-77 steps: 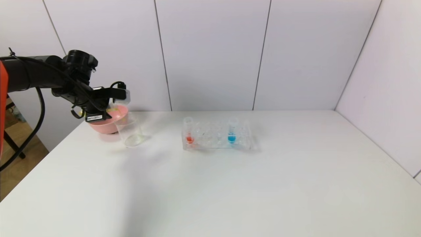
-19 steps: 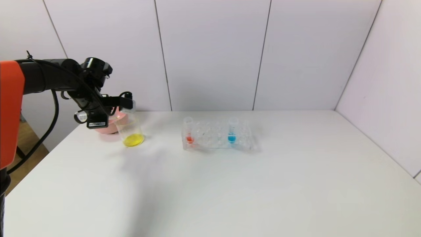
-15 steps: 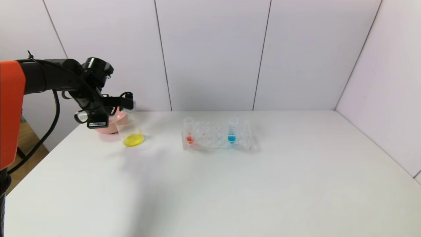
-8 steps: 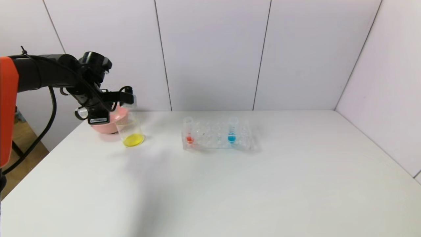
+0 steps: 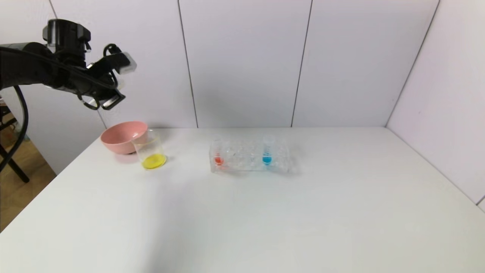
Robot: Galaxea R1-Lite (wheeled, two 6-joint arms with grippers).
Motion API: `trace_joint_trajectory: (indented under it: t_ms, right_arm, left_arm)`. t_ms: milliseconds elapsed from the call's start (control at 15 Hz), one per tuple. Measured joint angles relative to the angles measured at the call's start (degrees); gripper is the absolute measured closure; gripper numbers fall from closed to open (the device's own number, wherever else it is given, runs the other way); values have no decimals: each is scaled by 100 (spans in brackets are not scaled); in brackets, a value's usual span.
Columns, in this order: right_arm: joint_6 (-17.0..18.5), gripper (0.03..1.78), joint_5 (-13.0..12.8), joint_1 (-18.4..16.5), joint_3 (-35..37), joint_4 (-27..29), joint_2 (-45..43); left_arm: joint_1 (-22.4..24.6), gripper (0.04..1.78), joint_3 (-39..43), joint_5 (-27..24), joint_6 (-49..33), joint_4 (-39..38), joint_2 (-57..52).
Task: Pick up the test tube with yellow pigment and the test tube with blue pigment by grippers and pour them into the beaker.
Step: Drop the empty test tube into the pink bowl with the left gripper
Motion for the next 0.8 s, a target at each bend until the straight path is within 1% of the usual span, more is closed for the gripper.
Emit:
trace_joint_trajectory:
  t_ms: [67, 133, 267, 467, 667, 800]
  right_arm:
    - [0, 10, 0, 0, 0, -5, 0]
    - [0, 10, 2, 0, 0, -5, 0]
    - [0, 10, 0, 0, 0, -2, 0]
    - [0, 10, 0, 0, 0, -2, 0]
    - [-2, 10, 0, 0, 0, -2, 0]
    - [-2, 10, 0, 0, 0, 0, 0]
  left_arm:
    - [107, 128, 17, -229, -356, -276, -27]
    - [193, 128, 33, -334, -708, -512, -35]
    - [301, 128, 122, -363, -1499, -874, -24]
    - [488, 128, 466, -361, -2601, -1456, 27]
    - [618, 128, 1069, -391, -3173, -2270, 63]
    - [675, 128, 1690, -394, -3616, -3031, 63]
